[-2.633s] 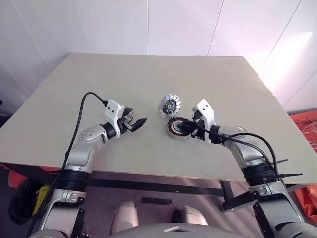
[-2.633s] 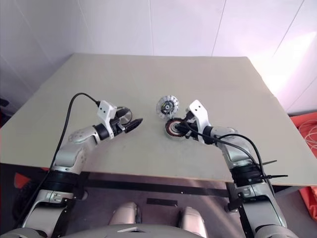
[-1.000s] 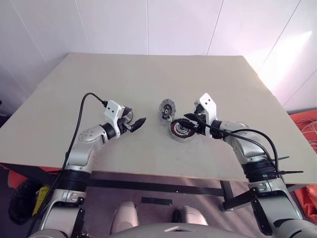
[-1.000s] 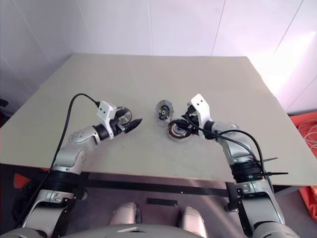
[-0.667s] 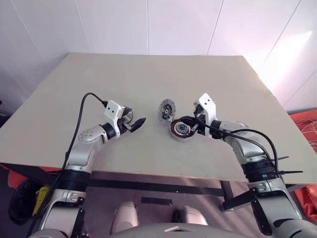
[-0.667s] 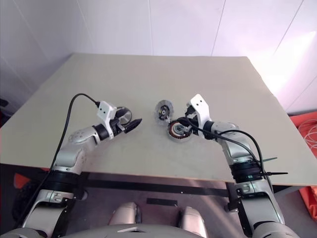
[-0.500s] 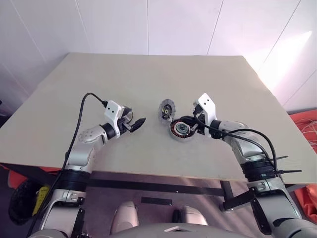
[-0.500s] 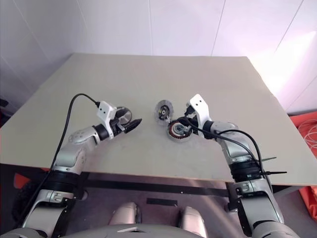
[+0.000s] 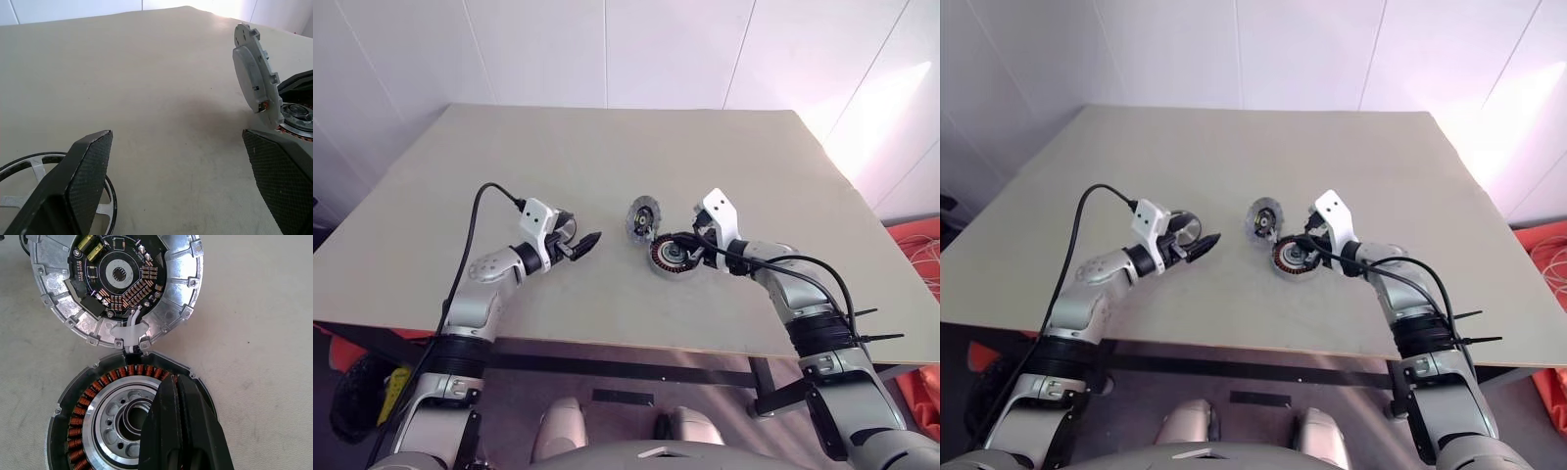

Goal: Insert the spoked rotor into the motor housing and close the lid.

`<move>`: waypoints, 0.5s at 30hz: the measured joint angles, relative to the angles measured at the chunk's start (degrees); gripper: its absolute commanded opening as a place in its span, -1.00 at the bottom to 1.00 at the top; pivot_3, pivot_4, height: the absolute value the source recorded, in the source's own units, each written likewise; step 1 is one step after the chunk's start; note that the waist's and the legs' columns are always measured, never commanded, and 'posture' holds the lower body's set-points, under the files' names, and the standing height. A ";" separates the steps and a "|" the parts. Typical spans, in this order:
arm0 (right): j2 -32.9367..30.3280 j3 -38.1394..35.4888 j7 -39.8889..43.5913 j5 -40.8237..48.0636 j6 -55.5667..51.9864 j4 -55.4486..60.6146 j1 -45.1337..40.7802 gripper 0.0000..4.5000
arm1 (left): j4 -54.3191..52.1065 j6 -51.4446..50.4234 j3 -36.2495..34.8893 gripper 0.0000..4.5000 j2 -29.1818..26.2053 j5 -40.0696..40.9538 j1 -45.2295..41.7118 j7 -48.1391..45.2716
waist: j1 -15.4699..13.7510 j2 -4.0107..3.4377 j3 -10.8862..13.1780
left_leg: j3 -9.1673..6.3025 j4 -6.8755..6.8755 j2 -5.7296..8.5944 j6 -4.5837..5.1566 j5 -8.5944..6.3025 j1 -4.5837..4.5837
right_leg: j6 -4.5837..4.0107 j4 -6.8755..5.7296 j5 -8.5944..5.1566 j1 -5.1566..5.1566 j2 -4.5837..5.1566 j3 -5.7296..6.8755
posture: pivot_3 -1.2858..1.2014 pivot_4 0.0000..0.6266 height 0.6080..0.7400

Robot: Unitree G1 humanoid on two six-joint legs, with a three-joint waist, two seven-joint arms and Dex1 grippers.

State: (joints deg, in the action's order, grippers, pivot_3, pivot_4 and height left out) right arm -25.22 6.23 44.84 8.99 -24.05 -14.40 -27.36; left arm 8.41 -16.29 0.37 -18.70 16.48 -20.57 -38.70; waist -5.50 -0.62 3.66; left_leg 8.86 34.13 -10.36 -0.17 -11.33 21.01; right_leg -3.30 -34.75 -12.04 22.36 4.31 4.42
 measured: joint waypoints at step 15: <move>-0.35 -0.02 -0.03 0.11 -0.20 3.10 1.28 -0.99 | 0.64 0.67 -0.04 1.00 -0.02 -0.13 -0.85 0.00 | -0.01 0.00 0.00 | 0.00 0.00 0.00 0.00 0.00 0.00 | 0.00 0.00 0.00 0.00 0.00 0.00 | 0.03 -1.00 1.00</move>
State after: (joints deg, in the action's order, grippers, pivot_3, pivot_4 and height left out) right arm -25.57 6.21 44.81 9.10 -24.25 -11.31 -26.08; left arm 9.05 -15.62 0.33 -18.72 16.35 -21.42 -38.70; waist -5.50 -0.62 3.66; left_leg 8.86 34.13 -10.36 -0.17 -11.33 21.00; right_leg -3.30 -34.75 -12.05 22.36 4.31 4.42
